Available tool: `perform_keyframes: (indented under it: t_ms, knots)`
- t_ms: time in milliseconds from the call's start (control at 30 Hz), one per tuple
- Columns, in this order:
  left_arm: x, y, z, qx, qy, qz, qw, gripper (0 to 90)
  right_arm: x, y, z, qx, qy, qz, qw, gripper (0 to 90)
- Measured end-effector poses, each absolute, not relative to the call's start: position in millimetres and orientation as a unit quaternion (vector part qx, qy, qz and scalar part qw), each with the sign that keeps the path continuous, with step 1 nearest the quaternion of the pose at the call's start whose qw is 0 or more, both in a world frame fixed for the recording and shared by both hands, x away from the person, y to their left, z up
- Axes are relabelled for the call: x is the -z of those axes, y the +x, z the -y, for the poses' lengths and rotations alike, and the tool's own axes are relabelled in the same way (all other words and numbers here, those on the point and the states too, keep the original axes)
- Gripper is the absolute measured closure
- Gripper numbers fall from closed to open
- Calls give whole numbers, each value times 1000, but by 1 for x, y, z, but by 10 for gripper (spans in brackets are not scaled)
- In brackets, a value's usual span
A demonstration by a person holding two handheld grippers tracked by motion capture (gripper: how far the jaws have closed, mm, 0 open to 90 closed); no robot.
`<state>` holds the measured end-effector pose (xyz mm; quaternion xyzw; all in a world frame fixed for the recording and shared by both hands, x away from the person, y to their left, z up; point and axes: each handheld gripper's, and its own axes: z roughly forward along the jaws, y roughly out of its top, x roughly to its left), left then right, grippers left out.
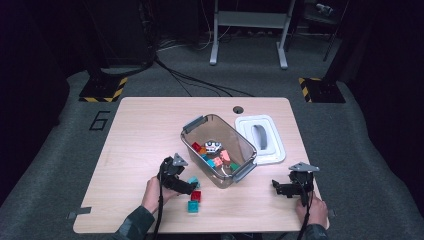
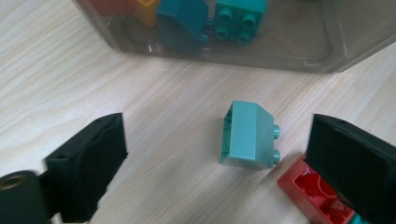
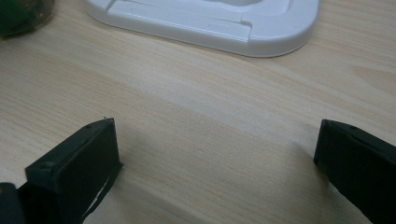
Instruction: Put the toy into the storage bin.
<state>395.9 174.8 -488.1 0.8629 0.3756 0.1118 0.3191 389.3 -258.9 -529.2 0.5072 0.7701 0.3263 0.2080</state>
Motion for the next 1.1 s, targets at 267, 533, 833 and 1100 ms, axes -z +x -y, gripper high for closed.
perform_keyframes:
  t_ms: [267,533,833,1100]
  knots:
    - [499,396,-168,-114,867,-364,322,376,529,389,259,-326,507,-770,208,0]
    - [504,398,-176,-103,867,-360,328,619,529,389,259,-326,507,-770,208,0]
    - [503,398,-188,-109,859,-370,336,635,529,389,259,-326,507,-770,208,0]
    - [502,397,-193,-111,855,-375,340,635,529,389,259,-326,507,-770,208,0]
